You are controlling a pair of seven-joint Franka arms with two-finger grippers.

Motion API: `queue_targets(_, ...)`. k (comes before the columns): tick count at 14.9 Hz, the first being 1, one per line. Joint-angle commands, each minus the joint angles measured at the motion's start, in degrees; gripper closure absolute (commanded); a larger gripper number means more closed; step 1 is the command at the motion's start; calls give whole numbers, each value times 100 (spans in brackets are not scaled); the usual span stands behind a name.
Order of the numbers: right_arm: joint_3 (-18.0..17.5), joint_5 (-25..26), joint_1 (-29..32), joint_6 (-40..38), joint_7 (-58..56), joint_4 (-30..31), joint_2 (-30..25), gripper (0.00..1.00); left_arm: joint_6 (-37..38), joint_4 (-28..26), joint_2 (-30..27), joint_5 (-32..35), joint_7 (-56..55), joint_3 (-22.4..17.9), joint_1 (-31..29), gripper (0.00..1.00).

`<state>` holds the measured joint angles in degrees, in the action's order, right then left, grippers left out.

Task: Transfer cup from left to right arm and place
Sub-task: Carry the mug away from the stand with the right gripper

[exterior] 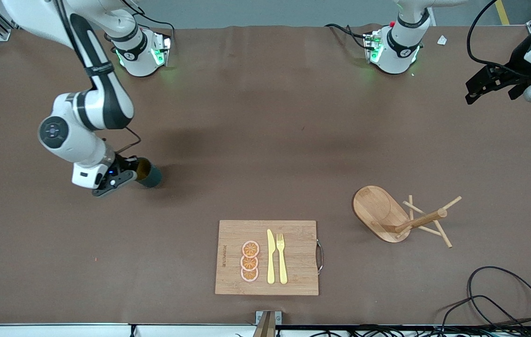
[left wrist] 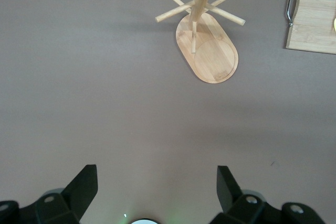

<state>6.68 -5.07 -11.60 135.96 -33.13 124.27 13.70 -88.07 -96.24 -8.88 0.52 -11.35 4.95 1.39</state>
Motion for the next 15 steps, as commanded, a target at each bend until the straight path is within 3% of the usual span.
queue_targets(1, -97, 129, 377, -35, -1139, -26, 54, 99, -70, 26, -9, 27, -61, 6, -34, 0)
queue_targets(7, -105, 243, 931, 440, -2961, -254, 484, 99, -175, 35, 35, 27, -61, 6, -95, 0)
queue_targets(15, -97, 261, 1432, 449, -3754, -588, 748, 99, -351, 52, 79, 10, -61, 15, -86, 0)
